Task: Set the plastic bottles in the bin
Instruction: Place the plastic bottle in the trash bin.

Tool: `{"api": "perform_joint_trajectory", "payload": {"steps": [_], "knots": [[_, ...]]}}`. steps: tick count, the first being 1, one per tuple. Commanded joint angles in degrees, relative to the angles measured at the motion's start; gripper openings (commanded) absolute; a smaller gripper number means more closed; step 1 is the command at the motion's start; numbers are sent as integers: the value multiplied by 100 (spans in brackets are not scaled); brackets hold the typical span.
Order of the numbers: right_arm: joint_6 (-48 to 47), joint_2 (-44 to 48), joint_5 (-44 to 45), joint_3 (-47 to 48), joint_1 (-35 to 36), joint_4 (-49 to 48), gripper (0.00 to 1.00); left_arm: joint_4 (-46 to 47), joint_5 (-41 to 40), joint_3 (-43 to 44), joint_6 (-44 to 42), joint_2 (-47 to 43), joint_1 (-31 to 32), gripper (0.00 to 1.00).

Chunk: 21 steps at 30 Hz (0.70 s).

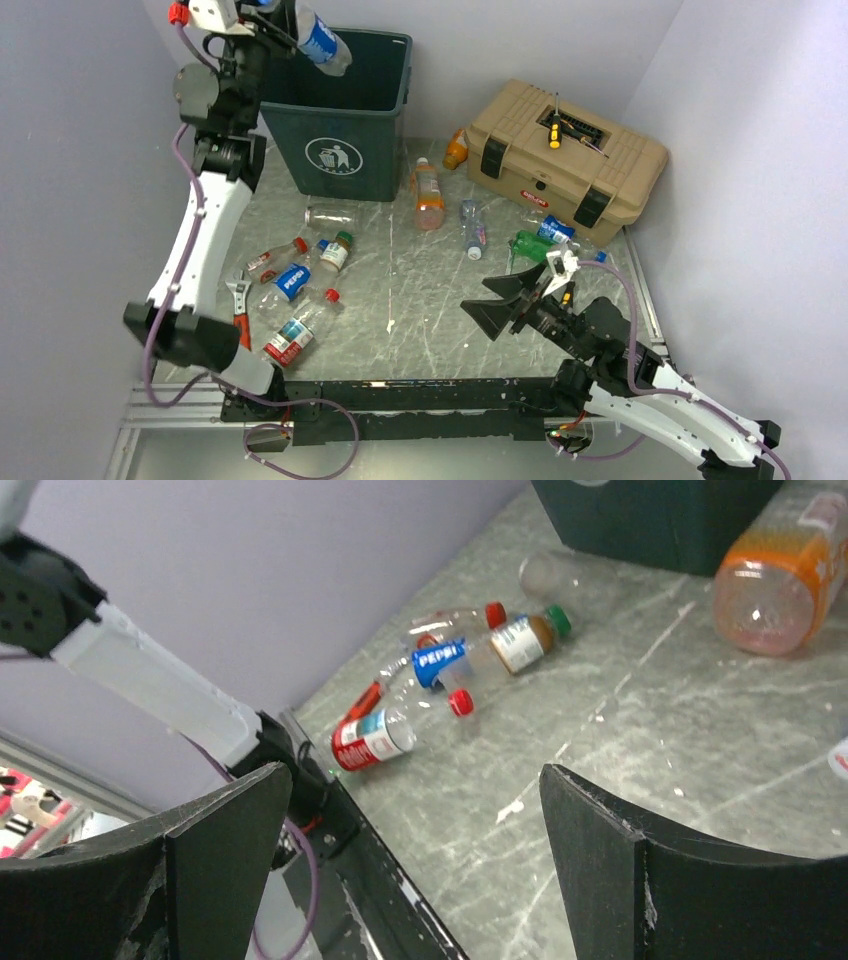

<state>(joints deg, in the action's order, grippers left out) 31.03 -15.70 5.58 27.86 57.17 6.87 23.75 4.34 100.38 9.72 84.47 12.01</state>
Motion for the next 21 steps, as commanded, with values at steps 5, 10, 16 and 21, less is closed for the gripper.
{"api": "perform_joint_trajectory", "payload": {"steps": [5,10,16,21], "knots": [[-80,42,183,-69,23,467,100,195,1245,1279,1215,1994,-866,0],[-185,244,354,-160,23,633,100,-150,2237,1556,1276,2454,-883,0],[-176,162,306,-189,23,673,100,-757,2092,1225,820,2413,-801,0],[-163,143,391,-182,23,824,100,-1328,1933,1008,225,2272,-793,0]]}}
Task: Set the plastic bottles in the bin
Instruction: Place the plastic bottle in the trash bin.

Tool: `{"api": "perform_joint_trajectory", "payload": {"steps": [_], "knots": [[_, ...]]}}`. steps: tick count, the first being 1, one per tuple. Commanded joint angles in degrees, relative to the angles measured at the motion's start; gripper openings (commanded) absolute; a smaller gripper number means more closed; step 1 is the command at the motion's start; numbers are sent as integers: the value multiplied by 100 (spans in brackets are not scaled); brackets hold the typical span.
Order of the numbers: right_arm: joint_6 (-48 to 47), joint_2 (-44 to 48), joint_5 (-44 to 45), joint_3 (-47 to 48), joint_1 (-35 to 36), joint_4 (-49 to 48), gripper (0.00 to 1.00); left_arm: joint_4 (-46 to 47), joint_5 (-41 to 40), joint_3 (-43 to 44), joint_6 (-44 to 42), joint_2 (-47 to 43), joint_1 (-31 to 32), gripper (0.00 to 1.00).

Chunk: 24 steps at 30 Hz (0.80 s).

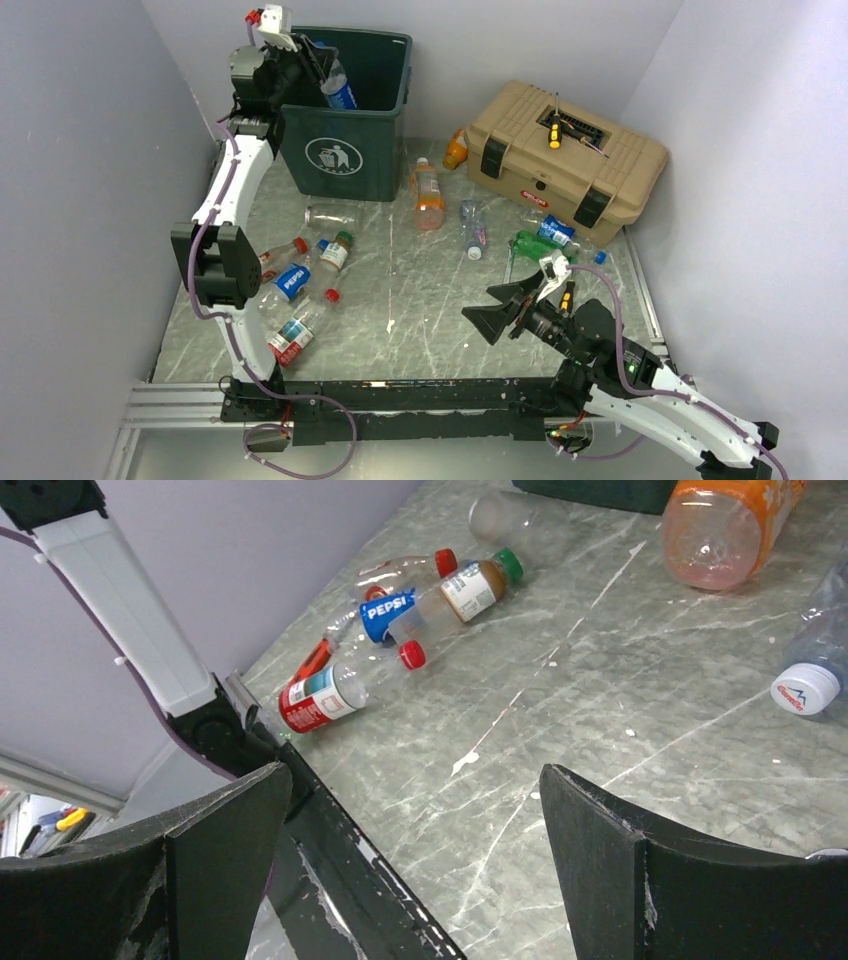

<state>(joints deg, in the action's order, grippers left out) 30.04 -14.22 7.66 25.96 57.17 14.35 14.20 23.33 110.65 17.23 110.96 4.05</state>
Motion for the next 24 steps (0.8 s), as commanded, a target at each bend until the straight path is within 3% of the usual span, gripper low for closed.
{"api": "perform_joint_trajectory", "payload": {"steps": [1,3,4,7,8,15,19,24], "knots": [[-68,-7,211,6,23,95,100,-630,50,77,-639,-346,11,0],[-81,-40,258,-9,23,112,100,-1274,265,387,-815,-149,29,0],[-90,-72,258,-7,23,104,100,-1567,456,553,-889,-64,38,11],[-96,-211,230,20,18,57,100,-1666,656,424,-841,-123,89,92],[-95,-264,214,42,22,44,100,-1423,618,243,-792,-259,106,99],[-172,-563,198,186,23,-50,100,-498,-139,-292,-561,-1240,122,99],[-205,-646,398,265,23,-59,100,-72,-577,-893,-295,-2286,198,100],[40,-777,1453,497,20,375,100,-653,-1138,-1722,-276,-3613,546,99]]}}
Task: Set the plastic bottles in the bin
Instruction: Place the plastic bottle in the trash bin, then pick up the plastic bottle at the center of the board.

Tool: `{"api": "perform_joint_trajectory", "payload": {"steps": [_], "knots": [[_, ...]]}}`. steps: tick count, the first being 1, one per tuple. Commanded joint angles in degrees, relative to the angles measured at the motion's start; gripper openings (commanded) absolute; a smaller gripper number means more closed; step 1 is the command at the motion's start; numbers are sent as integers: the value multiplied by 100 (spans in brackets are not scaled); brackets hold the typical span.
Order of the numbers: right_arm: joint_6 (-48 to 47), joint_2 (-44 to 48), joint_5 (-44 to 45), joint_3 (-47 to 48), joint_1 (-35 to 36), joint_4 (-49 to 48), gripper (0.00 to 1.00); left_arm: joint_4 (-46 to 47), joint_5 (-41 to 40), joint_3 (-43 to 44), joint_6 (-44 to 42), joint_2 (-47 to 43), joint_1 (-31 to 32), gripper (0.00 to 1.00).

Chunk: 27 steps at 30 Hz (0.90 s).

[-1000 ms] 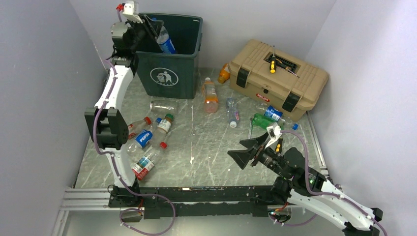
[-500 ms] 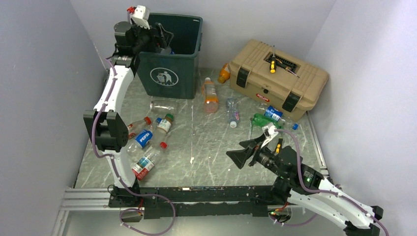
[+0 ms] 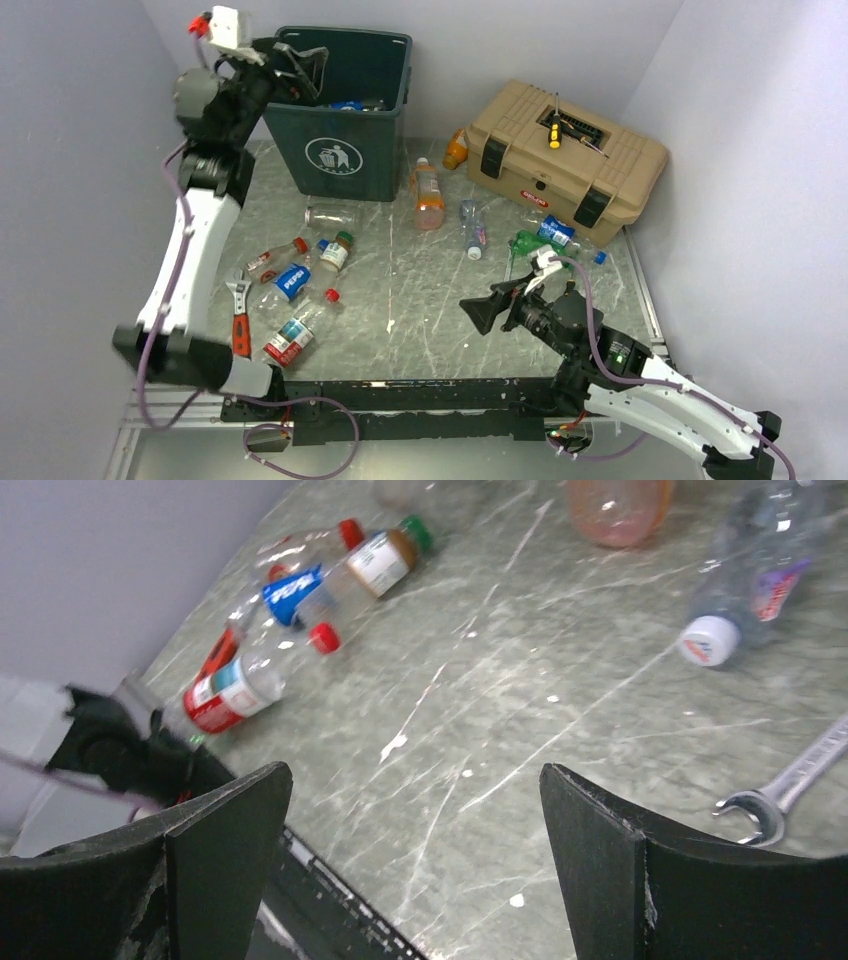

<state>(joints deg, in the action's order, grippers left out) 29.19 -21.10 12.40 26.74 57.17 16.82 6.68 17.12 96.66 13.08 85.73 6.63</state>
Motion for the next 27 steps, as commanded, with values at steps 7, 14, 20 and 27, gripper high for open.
{"api": "perform_joint_trajectory", "payload": {"steps": [7,14,20,27], "knots": [[676,-1004,2861,985,9,1070,100,-2410,-859,-1221,177,-2222,628,99],[967,-2278,3285,1128,-663,985,100,-2497,-107,-3188,863,-2950,676,100],[1203,-2641,1089,460,-2681,-180,100,-1258,572,-4556,1718,-3148,1012,99],[931,-3996,181,423,-2898,-1719,98,-1591,464,-4824,1867,-3083,1165,99]]}}
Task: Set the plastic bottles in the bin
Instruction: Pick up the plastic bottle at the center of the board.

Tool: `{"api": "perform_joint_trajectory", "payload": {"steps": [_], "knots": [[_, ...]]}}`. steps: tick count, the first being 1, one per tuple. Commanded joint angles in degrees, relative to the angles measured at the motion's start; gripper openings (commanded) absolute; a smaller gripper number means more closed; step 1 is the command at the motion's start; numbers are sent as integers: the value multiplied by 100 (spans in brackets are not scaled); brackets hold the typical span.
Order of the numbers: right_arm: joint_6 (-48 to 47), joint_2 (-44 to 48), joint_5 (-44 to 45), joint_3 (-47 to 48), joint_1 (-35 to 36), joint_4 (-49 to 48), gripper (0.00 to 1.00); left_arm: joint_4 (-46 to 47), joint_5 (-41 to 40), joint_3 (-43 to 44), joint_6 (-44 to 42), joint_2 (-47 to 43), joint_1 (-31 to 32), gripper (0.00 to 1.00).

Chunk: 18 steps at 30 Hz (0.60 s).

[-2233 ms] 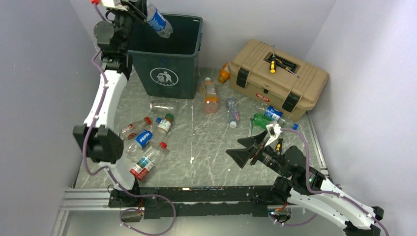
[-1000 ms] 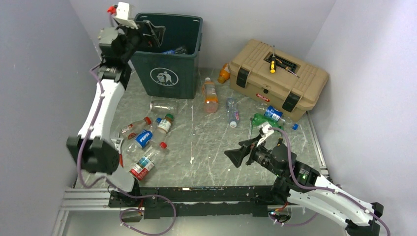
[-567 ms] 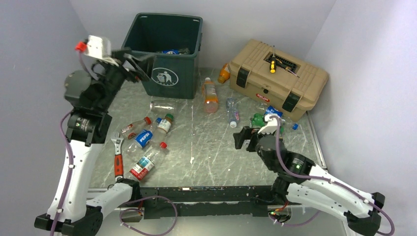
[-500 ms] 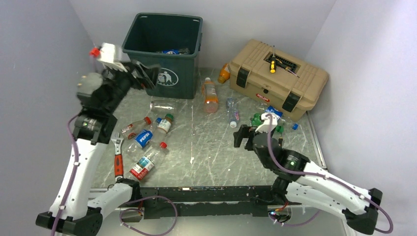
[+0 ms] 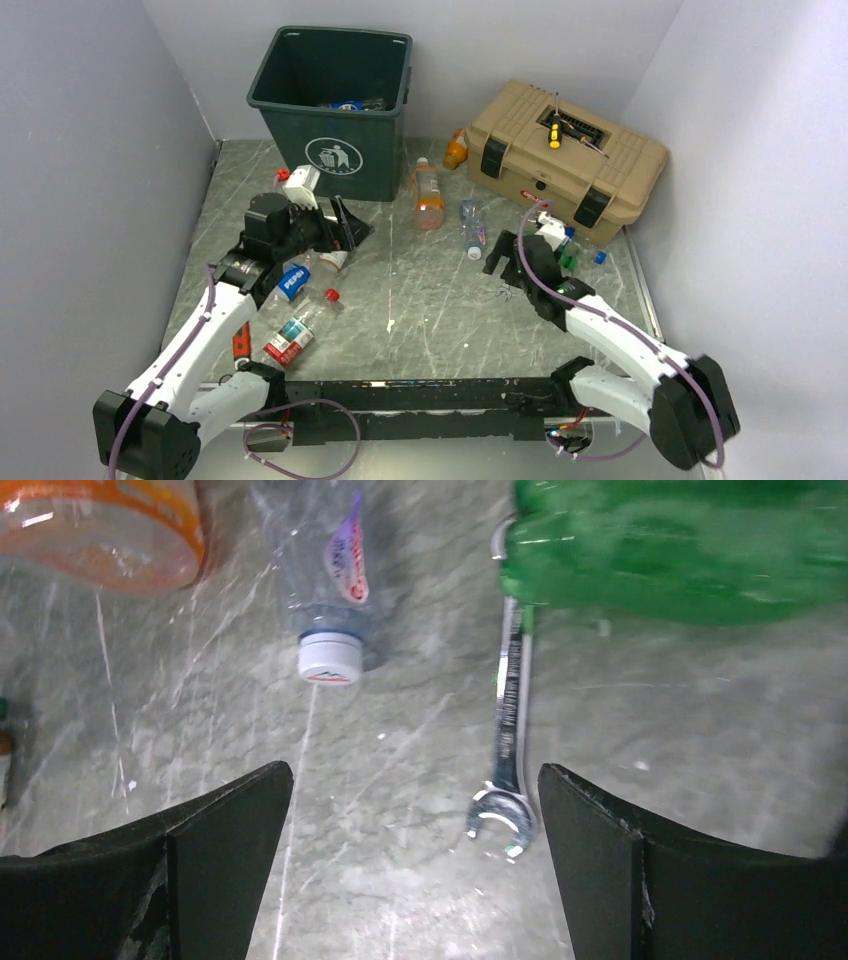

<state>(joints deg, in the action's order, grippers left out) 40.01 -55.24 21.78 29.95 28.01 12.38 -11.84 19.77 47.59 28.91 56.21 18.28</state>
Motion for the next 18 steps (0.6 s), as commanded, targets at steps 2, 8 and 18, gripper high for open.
{"api": "perform_joint_trajectory", "payload": {"steps": [2,8,18], "knots": [[-276,-1049,-731,286,20,-1531,96,194,277,64,335,-140,0,100],[-634,-2258,-588,778,29,-1847,95,260,282,-58,390,-283,42,99],[-941,-3411,-516,1385,29,-2088,97,284,394,-36,391,-311,44,99]]}}
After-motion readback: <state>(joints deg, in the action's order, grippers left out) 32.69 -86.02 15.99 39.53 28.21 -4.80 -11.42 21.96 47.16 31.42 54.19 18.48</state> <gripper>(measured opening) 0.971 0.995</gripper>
